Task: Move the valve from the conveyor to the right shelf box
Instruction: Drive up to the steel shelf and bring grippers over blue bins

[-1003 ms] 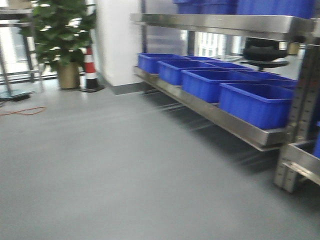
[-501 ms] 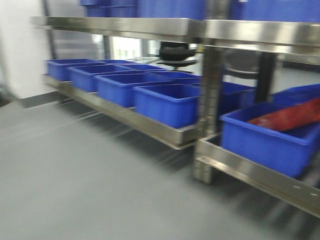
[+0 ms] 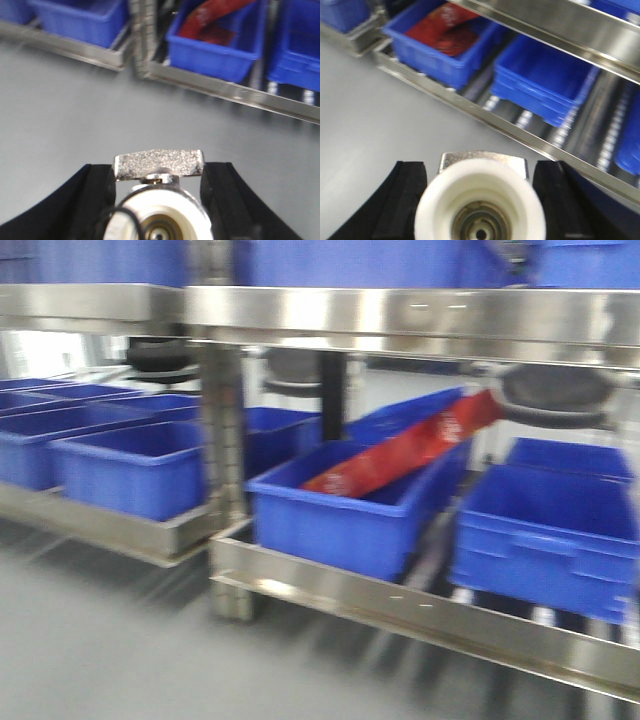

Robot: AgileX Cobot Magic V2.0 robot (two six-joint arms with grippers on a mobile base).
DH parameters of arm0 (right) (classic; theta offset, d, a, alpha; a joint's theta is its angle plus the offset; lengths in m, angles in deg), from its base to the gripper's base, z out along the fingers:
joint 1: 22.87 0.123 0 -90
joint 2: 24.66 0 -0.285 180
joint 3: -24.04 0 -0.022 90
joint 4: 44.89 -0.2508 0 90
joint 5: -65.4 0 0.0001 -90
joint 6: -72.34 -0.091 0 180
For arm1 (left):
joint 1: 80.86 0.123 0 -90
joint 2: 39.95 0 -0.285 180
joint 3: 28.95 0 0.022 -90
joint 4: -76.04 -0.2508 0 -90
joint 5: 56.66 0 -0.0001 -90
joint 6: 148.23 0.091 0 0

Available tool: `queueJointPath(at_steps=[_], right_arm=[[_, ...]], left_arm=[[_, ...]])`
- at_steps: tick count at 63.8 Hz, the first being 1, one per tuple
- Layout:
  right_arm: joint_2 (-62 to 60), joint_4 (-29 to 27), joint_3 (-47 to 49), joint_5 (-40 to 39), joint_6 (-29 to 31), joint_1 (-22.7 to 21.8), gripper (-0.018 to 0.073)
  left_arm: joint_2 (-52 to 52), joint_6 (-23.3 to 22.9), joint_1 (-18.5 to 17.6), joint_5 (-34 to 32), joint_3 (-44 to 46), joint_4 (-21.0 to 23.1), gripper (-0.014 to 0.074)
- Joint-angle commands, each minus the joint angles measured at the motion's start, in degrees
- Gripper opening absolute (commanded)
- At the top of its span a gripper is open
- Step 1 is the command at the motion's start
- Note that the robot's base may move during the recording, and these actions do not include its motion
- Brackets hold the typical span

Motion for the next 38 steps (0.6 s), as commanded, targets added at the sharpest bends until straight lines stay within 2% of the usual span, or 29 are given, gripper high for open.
queueJointPath(at_steps=[1, 38], right_arm=[[-0.57, 0.31, 0.85, -3.25, 0.51, 0.02, -0.0154], [-0.57, 0.31, 0.85, -3.25, 0.51, 0.02, -0.0154]], left_arm=[[-0.70, -0.28, -0.31, -2.14, 0.66, 0.56, -0.0111], [-0.70, -0.28, -0.31, -2.14, 0.66, 0.56, -0.0111]])
